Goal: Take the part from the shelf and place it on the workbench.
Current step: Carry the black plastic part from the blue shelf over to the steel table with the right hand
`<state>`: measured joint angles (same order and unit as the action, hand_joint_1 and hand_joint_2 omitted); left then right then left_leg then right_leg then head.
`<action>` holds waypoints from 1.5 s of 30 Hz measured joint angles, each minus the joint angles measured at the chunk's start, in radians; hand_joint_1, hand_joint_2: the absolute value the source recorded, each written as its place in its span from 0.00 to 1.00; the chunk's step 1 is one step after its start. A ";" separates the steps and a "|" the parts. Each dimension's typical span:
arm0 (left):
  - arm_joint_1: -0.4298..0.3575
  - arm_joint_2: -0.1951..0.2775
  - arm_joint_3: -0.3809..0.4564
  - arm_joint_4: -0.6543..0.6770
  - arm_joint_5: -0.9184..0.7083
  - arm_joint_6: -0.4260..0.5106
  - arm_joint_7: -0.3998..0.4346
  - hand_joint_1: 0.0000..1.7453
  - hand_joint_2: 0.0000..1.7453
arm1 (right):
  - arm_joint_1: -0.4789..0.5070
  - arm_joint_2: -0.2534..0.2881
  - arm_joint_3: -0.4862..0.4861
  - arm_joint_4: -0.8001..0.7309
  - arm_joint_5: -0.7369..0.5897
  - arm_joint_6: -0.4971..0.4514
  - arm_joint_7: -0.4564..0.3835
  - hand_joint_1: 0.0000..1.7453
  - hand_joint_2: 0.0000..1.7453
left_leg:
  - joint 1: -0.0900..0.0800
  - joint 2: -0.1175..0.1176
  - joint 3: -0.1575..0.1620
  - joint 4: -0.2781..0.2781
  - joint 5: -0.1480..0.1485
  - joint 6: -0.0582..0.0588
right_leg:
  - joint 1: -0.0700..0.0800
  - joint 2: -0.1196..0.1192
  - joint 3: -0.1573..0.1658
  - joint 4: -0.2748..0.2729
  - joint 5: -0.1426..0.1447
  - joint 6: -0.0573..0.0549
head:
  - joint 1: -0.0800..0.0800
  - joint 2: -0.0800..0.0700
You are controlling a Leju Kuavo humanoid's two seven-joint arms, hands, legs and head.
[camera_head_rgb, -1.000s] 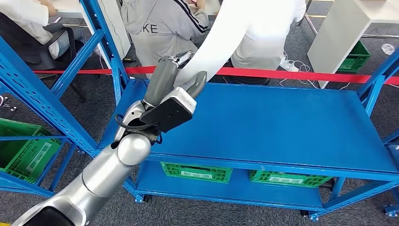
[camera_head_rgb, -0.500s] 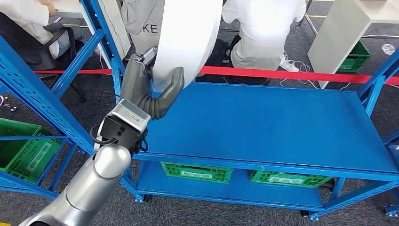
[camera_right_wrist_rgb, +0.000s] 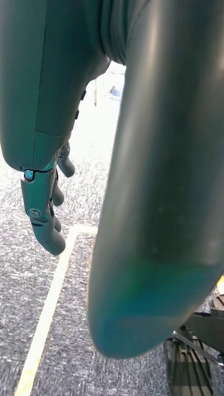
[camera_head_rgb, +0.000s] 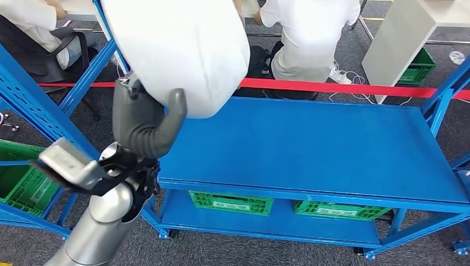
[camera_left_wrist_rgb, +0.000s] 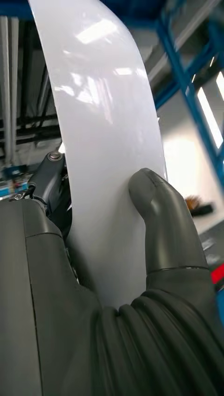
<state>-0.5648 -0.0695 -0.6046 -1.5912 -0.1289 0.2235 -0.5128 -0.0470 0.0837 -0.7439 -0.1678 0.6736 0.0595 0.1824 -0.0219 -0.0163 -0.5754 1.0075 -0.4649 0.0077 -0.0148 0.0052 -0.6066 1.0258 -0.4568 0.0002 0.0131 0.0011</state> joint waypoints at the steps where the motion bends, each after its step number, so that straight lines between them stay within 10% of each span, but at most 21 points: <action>1: 0.024 0.004 0.012 -0.026 0.044 -0.016 -0.015 1.00 1.00 | 0.001 0.000 -0.003 0.000 -0.001 0.000 0.000 0.00 0.00 | -0.001 0.000 -0.001 0.002 -0.002 0.002 | -0.002 0.000 0.000 -0.001 0.000 0.001 | 0.000 0.000; 6: 0.111 0.024 0.064 -0.120 0.185 -0.120 -0.025 1.00 1.00 | 0.007 0.008 -0.016 0.000 -0.002 -0.002 -0.002 0.00 0.00 | 0.001 0.002 0.009 -0.016 0.013 0.019 | -0.003 -0.001 0.007 -0.007 0.001 0.015 | 0.000 0.000; 12: 0.162 0.039 0.080 -0.144 0.220 -0.195 -0.029 1.00 1.00 | 0.009 0.009 -0.029 0.000 -0.007 -0.004 0.001 0.00 0.00 | 0.015 0.014 -0.001 -0.026 0.031 0.020 | -0.005 -0.002 -0.089 0.251 -0.143 0.026 | 0.004 0.000; 17: 0.196 0.047 0.084 -0.149 0.213 -0.216 -0.039 1.00 1.00 | 0.007 0.014 -0.041 0.000 -0.017 -0.011 0.005 0.00 0.00 | 0.026 0.011 -0.038 0.018 0.029 -0.010 | -0.012 0.003 0.044 0.037 -0.059 0.029 | 0.005 0.000; 21: 0.206 0.052 0.087 -0.156 0.212 -0.217 -0.041 1.00 1.00 | 0.006 0.020 -0.044 0.000 -0.017 -0.011 0.006 0.00 0.00 | 0.024 0.006 -0.054 0.035 0.026 -0.034 | -0.013 0.005 0.029 0.038 -0.054 -0.008 | 0.003 0.000; 27: 0.221 0.059 0.100 -0.160 0.208 -0.217 -0.042 1.00 1.00 | 0.008 0.021 -0.046 0.000 -0.016 -0.012 0.006 0.00 0.00 | 0.028 0.011 -0.137 0.313 -0.163 -0.051 | -0.007 -0.004 -0.026 0.036 -0.008 -0.029 | -0.002 0.000; 33: 0.235 0.063 0.121 -0.174 0.178 -0.217 -0.046 1.00 1.00 | 0.008 0.025 -0.046 0.000 -0.006 -0.012 0.007 0.00 0.00 | 0.012 0.014 0.081 0.023 -0.090 -0.016 | -0.001 -0.004 -0.064 0.030 0.040 -0.016 | -0.003 0.000; 37: 0.250 0.063 0.131 -0.176 0.167 -0.217 -0.047 1.00 1.00 | 0.007 0.027 -0.046 0.000 -0.001 -0.010 0.008 0.00 0.00 | 0.007 0.019 0.070 -0.003 -0.059 0.003 | -0.006 -0.005 -0.066 0.024 0.049 0.011 | -0.007 0.000; 42: 0.273 0.062 0.152 -0.172 0.160 -0.219 -0.052 1.00 1.00 | 0.006 0.028 -0.055 0.000 -0.021 -0.013 0.014 0.00 0.00 | 0.010 0.023 0.010 -0.005 -0.002 0.022 | -0.003 -0.003 -0.121 0.253 -0.141 0.025 | 0.000 0.000; 45: 0.300 0.062 0.171 -0.164 0.156 -0.218 -0.064 1.00 1.00 | 0.006 0.028 -0.069 0.000 -0.036 -0.015 0.016 0.00 0.00 | 0.010 0.024 -0.038 0.009 0.026 0.017 | -0.002 -0.004 -0.050 0.234 -0.091 0.024 | 0.000 0.000</action>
<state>-0.2644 -0.0071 -0.4338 -1.7556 0.0274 0.0054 -0.5765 -0.0406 0.1118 -0.8127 -0.1678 0.6376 0.0450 0.1984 -0.0118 0.0079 -0.6129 1.0166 -0.4390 0.0245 -0.0165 0.0015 -0.6566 1.2596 -0.5481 0.0242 0.0128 0.0011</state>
